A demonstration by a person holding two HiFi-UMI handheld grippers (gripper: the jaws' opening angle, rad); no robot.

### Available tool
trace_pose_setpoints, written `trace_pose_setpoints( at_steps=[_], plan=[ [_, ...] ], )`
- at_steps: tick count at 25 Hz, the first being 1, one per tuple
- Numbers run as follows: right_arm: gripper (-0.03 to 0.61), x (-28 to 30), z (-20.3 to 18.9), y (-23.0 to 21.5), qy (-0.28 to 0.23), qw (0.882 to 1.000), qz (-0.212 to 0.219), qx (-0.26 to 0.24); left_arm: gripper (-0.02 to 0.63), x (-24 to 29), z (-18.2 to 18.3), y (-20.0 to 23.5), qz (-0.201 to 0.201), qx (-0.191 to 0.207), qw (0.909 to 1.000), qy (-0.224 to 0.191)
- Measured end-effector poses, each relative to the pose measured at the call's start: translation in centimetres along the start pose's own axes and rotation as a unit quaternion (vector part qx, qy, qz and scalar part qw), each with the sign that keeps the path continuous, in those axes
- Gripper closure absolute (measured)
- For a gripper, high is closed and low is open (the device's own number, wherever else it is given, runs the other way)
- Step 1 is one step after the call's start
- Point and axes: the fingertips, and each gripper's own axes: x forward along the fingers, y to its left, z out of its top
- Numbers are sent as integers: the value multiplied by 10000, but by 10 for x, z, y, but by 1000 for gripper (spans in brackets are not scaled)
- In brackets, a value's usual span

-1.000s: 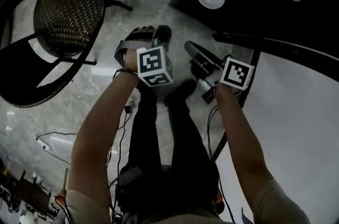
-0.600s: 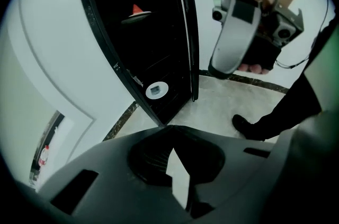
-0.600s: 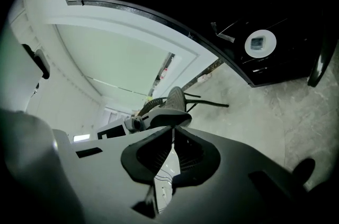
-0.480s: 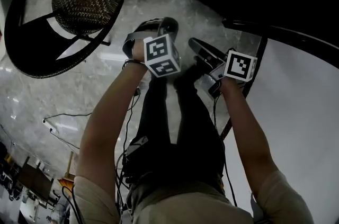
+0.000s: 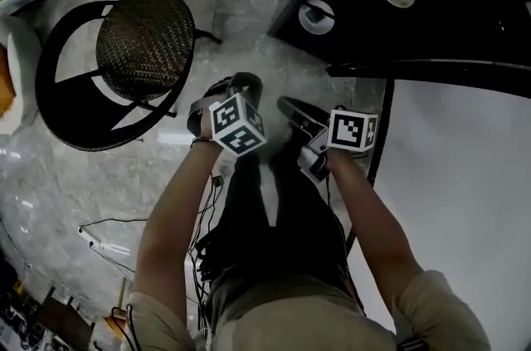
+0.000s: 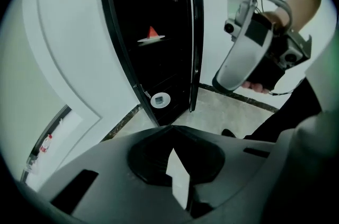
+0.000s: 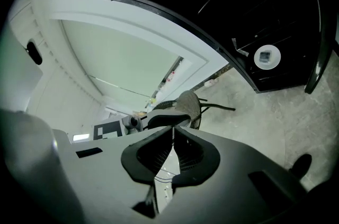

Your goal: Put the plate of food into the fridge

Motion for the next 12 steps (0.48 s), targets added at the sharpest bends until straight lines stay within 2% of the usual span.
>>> trace_pose_setpoints(
  at_steps=[4,7,10,12],
  plan=[
    [549,-16,-7,22,-36,9998,-173,-70,604,-28,14,-7,-53,-29,9999,-100],
    [549,-29,-11,40,-88,9994,-309,-117,604,-49,23,-9,-150,-255,9994,-200],
    [549,-43,-1,65,-334,9992,-223,-82,604,-74,35,-4,-231,-553,9974,-390],
    [549,-51,5,79,-367,9989,-214,-207,604,-88,41,1,-202,-564,9972,-450]
  ],
)
